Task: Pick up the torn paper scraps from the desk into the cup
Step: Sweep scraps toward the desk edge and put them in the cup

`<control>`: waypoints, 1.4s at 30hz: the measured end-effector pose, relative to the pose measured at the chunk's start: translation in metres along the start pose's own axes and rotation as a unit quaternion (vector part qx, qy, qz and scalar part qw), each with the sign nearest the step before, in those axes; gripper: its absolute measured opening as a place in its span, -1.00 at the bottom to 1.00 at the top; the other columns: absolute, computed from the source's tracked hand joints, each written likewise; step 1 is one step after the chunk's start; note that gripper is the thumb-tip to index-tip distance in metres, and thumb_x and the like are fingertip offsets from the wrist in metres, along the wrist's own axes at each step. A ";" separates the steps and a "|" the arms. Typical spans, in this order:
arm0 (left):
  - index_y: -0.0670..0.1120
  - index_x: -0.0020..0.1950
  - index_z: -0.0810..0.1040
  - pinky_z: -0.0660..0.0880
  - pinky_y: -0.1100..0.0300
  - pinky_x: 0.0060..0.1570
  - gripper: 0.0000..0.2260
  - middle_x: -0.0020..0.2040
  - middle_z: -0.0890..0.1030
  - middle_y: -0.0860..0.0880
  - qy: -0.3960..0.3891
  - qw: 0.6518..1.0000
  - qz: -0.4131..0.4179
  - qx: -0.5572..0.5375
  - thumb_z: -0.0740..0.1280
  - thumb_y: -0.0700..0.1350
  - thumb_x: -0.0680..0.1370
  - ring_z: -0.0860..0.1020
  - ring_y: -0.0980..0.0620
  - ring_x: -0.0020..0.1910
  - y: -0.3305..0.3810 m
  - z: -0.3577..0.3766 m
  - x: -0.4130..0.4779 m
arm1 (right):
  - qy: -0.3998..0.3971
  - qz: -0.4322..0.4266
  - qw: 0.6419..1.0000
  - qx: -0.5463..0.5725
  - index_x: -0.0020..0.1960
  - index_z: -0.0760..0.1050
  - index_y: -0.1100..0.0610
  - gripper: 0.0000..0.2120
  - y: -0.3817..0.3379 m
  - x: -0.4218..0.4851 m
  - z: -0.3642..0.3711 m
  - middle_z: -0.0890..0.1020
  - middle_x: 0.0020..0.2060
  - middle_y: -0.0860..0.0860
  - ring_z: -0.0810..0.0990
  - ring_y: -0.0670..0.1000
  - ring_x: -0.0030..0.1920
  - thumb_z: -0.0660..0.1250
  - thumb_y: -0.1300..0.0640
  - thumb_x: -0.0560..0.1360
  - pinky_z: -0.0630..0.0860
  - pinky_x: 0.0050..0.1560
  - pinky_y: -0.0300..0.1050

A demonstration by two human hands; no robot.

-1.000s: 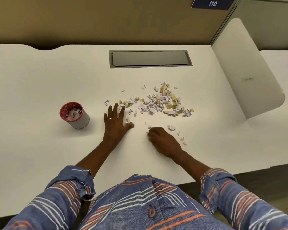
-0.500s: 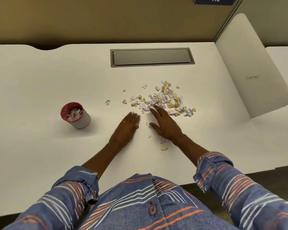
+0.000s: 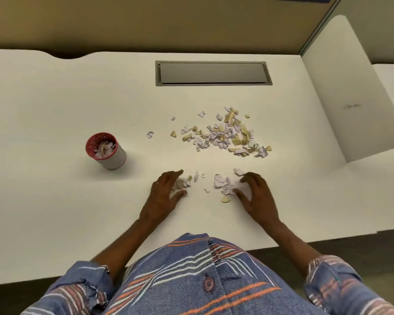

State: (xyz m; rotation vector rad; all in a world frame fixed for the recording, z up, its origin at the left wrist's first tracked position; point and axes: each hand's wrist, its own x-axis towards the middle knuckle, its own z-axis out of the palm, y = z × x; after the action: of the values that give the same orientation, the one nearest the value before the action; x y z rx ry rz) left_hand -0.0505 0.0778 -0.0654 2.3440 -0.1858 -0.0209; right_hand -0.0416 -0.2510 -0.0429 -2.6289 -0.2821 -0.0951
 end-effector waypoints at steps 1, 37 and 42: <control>0.19 0.50 0.24 0.35 0.21 0.28 -0.38 0.34 0.35 0.17 -0.001 1.000 -0.017 0.001 0.42 0.11 0.50 0.43 0.13 0.25 0.000 -0.001 -0.001 | 0.004 0.043 0.999 0.014 0.32 0.40 0.01 -0.52 0.006 -0.006 -0.002 0.39 0.40 -0.04 0.34 -0.02 0.44 0.38 -0.20 0.51 0.37 0.41 -0.10; 0.13 0.51 0.33 0.38 0.03 0.36 -0.48 0.53 0.29 -0.01 -0.059 0.976 0.103 0.182 0.35 0.03 0.56 0.31 -0.06 0.45 0.007 -0.006 0.000 | -0.236 -0.161 0.953 -0.095 0.61 0.06 -0.02 -0.26 -0.013 -0.037 0.001 0.04 0.61 0.01 0.02 0.05 0.60 0.13 0.46 0.54 0.41 0.30 -0.14; 0.21 0.36 0.49 0.42 0.13 0.37 -0.71 0.41 0.47 0.02 -0.106 0.974 0.142 0.145 0.24 0.07 0.63 0.44 0.04 0.36 0.007 0.010 0.003 | -0.204 -0.155 0.961 -0.106 0.52 0.32 0.11 -0.44 -0.017 -0.031 0.002 0.35 0.50 0.10 0.35 0.15 0.46 0.24 0.41 0.56 0.54 0.27 0.01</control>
State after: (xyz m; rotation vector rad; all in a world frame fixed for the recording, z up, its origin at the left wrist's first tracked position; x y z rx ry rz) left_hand -0.0489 0.0655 -0.0668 2.5799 -0.6680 -0.1108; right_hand -0.0752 -0.2413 -0.0401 -2.7748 -0.8680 0.3356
